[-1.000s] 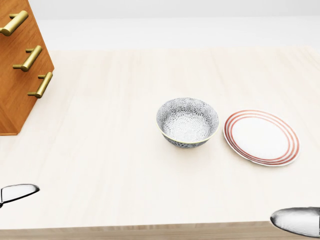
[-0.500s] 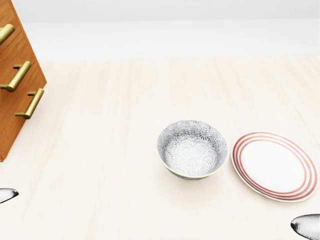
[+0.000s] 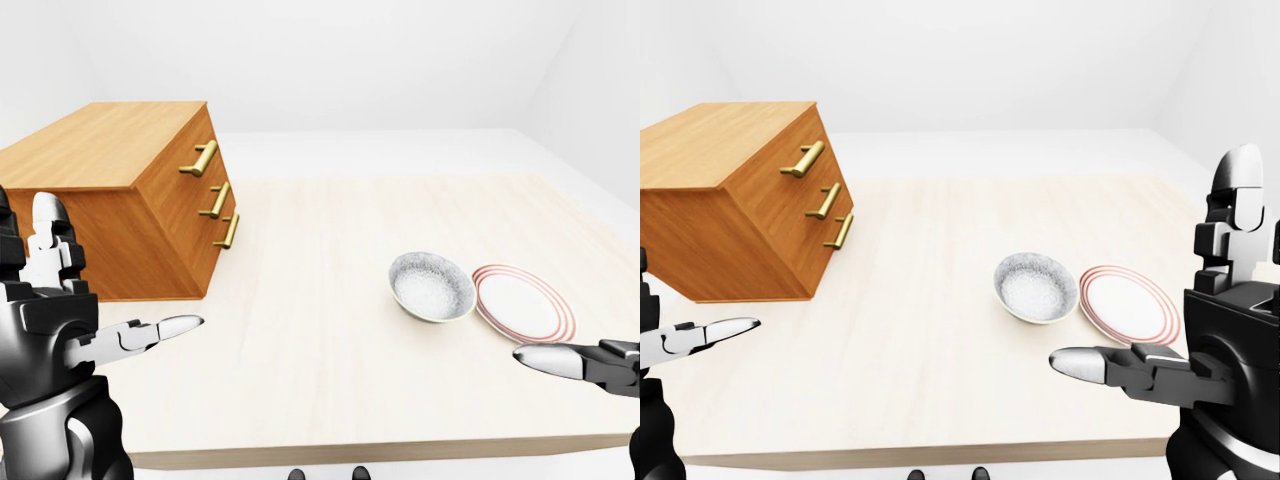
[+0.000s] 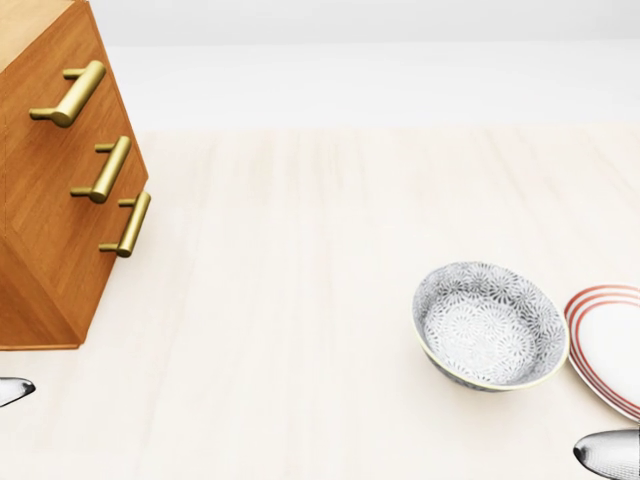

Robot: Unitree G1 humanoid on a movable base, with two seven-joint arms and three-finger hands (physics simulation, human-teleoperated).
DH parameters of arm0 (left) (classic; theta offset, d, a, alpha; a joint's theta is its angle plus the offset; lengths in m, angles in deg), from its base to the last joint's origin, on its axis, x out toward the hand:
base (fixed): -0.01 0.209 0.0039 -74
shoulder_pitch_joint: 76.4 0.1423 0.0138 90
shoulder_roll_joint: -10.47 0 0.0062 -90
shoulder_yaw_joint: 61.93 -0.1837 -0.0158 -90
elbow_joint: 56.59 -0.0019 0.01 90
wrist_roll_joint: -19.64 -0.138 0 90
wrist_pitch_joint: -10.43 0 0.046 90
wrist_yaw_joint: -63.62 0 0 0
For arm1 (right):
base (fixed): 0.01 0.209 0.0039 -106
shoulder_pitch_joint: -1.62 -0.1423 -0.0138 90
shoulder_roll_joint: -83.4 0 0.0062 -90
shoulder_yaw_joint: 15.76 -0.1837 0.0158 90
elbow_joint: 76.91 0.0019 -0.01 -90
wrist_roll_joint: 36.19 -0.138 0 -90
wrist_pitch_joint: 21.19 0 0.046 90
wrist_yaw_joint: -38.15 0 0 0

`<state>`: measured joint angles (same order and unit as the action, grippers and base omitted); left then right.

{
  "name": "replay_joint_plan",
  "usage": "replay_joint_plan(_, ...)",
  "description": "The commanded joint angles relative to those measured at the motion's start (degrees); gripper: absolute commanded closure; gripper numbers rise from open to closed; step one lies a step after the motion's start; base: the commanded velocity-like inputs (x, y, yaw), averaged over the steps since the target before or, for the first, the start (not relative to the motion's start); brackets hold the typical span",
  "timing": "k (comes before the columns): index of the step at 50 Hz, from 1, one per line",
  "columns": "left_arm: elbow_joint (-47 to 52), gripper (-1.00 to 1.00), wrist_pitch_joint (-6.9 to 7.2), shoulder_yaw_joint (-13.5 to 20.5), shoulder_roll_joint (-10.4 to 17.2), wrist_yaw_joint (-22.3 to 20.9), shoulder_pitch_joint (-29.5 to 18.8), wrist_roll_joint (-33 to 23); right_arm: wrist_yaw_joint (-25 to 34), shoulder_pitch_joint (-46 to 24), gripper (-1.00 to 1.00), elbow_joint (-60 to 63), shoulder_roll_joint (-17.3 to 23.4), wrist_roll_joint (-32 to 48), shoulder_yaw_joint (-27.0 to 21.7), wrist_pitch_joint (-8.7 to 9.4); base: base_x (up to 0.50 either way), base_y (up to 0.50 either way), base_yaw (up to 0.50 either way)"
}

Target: Put the bowl on top of the cabinet.

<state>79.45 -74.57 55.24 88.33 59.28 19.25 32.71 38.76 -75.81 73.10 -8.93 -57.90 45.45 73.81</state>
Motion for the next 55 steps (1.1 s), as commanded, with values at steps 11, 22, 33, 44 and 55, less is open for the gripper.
replay_joint_plan(11, -4.8, -1.0, 0.0, -2.3, -1.0, 0.3, -0.2, -1.2, 0.4, -0.3, -1.0, 0.0, -1.0, 0.6, 2.1, 0.0, 0.06, 0.46, 0.0)
replay_joint_plan(22, -4.7, -1.0, 0.0, -2.4, -1.0, 0.4, -0.2, -1.2, 1.4, -0.6, -1.0, 0.0, -1.9, 1.6, 2.1, 0.0, 0.06, 0.46, 0.0)
replay_joint_plan(33, -4.9, -1.0, 0.0, -2.5, -1.0, 0.4, -0.2, -1.3, 1.1, -0.5, -1.0, 0.0, -1.6, 1.4, 2.3, 0.0, 0.06, 0.46, 0.0)
replay_joint_plan(44, -4.8, -1.0, 0.0, -2.5, -0.9, 0.5, -0.2, -1.2, 1.0, -0.5, -1.0, 0.0, -1.2, 0.9, 2.1, 0.0, 0.08, 0.36, 0.0)
replay_joint_plan(55, -5.2, -1.0, 0.0, -2.6, -0.9, 0.4, -0.3, -1.3, 1.5, -0.6, -1.0, 0.0, -1.6, 1.6, 2.2, 0.0, 0.45, 0.03, 0.0)
